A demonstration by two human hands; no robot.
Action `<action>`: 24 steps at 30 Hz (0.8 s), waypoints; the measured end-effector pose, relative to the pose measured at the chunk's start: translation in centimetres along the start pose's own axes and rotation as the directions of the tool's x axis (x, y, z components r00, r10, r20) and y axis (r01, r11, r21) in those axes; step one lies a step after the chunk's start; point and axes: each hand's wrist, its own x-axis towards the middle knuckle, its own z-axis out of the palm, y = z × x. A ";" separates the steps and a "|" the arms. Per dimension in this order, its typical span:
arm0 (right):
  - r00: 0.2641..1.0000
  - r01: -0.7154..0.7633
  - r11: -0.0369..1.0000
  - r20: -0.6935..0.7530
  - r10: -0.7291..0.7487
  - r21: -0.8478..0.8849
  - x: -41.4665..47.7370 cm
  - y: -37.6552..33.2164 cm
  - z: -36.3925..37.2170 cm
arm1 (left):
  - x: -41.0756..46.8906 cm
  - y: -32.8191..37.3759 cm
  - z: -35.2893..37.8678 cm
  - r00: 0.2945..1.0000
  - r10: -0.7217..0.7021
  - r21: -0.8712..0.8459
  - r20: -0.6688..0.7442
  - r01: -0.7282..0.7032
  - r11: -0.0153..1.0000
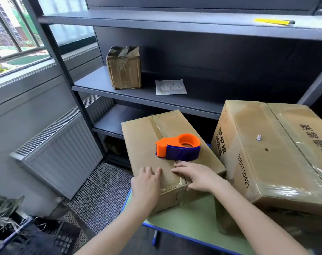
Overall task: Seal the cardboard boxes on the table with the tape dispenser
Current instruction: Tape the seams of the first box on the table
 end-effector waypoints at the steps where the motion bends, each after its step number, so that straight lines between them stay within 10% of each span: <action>1: 1.000 -0.014 1.000 0.013 0.014 0.016 0.0 -0.1 -0.5 | 0.4 -0.5 -0.4 0.999 0.026 0.000 0.021 -0.026 1.000; 15: 0.905 -0.425 0.897 -0.031 0.424 -0.119 5.0 -11.3 2.1 | 5.9 -8.7 -0.9 0.907 0.321 0.062 0.271 -0.350 0.935; 24: 0.926 -0.368 0.917 0.028 0.377 -0.156 4.2 -10.5 2.5 | 4.4 -7.6 -0.9 0.930 0.343 0.219 0.130 -0.364 0.905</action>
